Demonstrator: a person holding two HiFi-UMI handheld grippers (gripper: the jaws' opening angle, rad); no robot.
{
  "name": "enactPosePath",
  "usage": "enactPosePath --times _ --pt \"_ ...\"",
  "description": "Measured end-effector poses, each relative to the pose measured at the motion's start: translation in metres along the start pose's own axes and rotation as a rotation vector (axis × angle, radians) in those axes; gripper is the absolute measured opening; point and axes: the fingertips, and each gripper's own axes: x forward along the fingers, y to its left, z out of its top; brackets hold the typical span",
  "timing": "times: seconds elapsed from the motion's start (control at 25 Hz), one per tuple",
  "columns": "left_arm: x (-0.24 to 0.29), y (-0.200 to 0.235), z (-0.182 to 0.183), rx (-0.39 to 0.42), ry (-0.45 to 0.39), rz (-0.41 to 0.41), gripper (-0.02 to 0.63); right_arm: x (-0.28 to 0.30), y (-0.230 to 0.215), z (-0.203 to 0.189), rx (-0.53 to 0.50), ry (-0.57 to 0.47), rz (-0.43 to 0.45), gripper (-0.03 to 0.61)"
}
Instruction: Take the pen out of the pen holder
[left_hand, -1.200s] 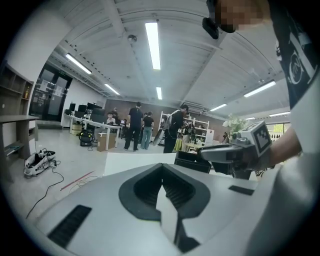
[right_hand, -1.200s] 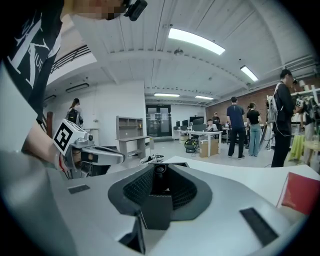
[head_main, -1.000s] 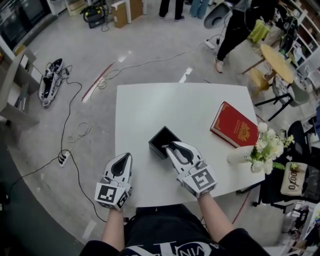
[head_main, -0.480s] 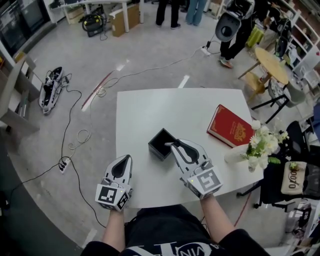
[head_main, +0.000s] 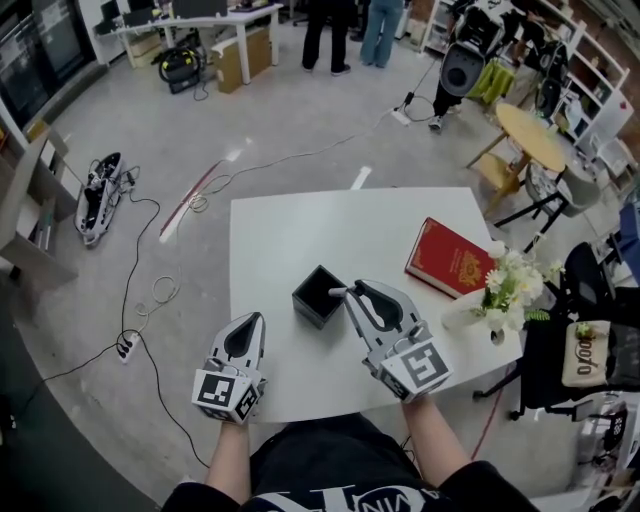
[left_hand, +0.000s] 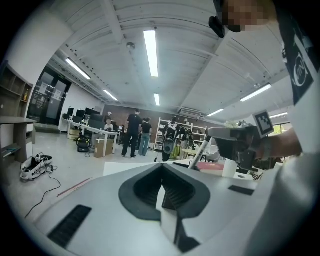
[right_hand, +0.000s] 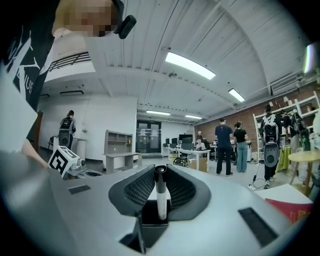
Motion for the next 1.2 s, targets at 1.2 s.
enactPosePath --times 1.2 --pt "0.001 -0.005 0.020 0.022 -0.046 -0.018 -0.002 -0.050 -0.028 -0.003 -0.033 0.042 -0.149 0.078"
